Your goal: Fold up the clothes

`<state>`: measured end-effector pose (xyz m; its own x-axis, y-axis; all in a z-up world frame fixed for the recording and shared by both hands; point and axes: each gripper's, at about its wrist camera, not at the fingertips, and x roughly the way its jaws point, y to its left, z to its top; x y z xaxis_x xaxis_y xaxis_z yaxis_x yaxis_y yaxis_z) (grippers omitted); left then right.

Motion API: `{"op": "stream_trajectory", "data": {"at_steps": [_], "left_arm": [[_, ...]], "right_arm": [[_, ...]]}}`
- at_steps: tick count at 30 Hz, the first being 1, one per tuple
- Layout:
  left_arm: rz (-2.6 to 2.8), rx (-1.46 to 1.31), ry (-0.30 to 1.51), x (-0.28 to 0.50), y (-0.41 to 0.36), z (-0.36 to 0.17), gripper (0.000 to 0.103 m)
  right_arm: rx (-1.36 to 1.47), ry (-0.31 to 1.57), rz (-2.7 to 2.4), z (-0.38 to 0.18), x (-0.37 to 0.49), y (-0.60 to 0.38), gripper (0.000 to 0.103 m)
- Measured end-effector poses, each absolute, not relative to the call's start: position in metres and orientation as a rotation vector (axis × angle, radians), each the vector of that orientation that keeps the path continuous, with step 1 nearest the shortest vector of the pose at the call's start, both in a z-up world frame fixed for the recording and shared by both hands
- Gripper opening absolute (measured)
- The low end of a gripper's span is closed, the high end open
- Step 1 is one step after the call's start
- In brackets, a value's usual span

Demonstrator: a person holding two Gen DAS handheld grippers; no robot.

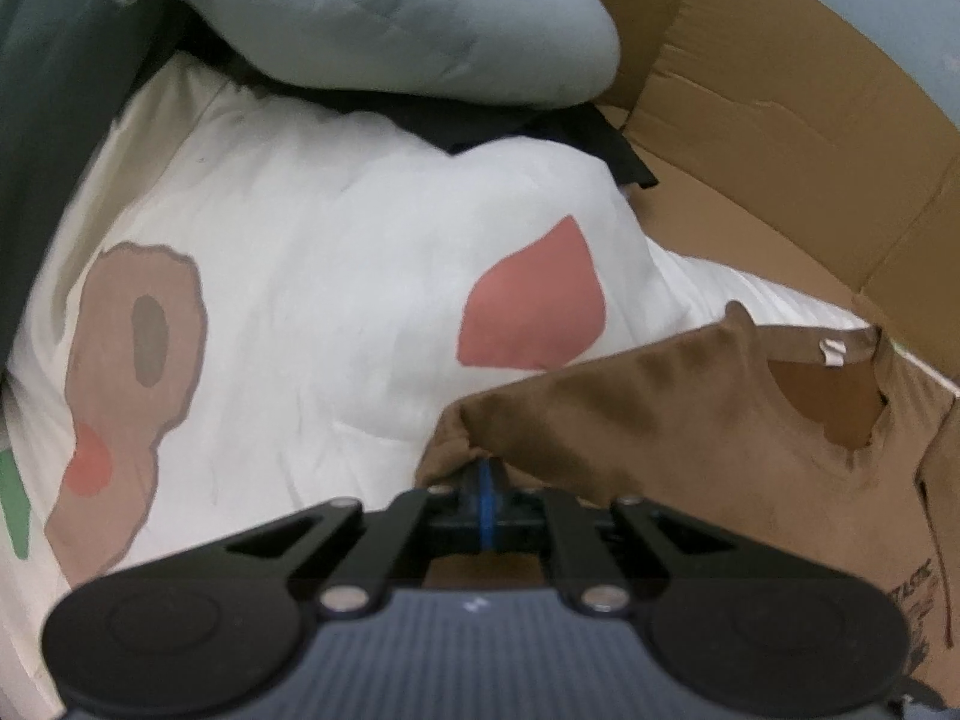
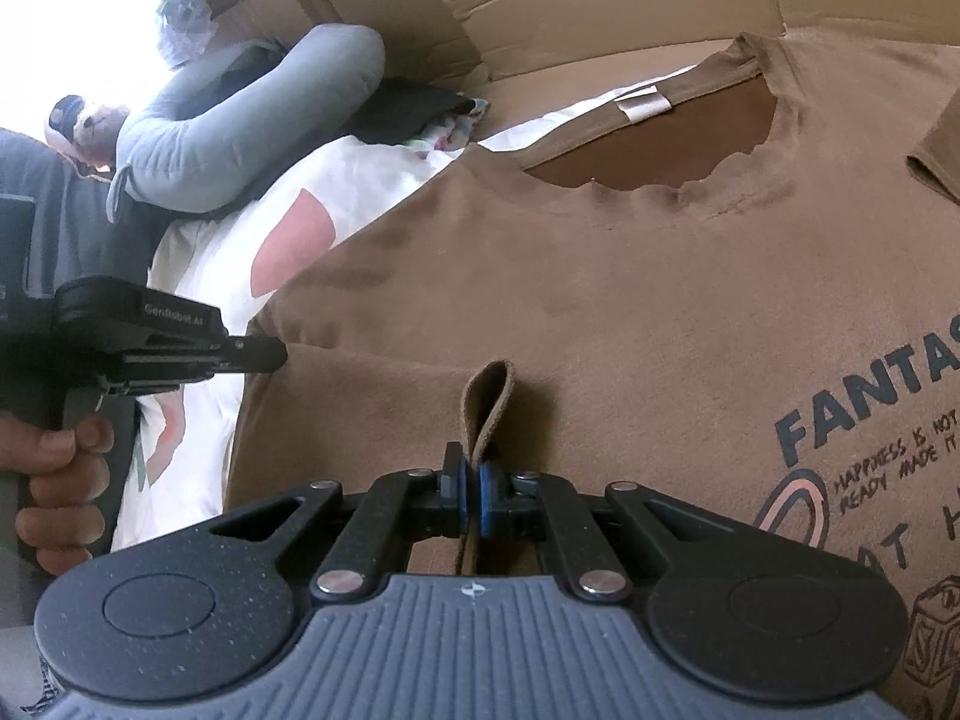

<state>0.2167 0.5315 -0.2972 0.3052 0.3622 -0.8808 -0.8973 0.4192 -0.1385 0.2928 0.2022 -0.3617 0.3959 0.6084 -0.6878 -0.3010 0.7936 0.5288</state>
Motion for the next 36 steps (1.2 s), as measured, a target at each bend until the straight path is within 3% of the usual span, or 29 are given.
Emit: {"op": "stream_trajectory", "data": {"at_steps": [27, 30, 32, 36], "left_arm": [[0.929, -0.713, 0.824, 0.211, 0.519, -0.282, 0.004], [0.904, -0.696, 0.827, 0.213, 0.516, -0.280, 0.004], [0.898, -0.695, 0.824, 0.213, 0.515, -0.281, 0.004], [0.912, -0.700, 0.834, 0.214, 0.518, -0.287, 0.004]], "right_arm": [[0.559, 0.984, 0.576, -0.376, 0.308, 0.162, 0.005], [0.566, 0.993, 0.587, -0.376, 0.316, 0.163, 0.011], [0.569, 0.996, 0.600, -0.376, 0.318, 0.165, 0.027], [0.555, 1.001, 0.611, -0.376, 0.318, 0.171, 0.033]]}}
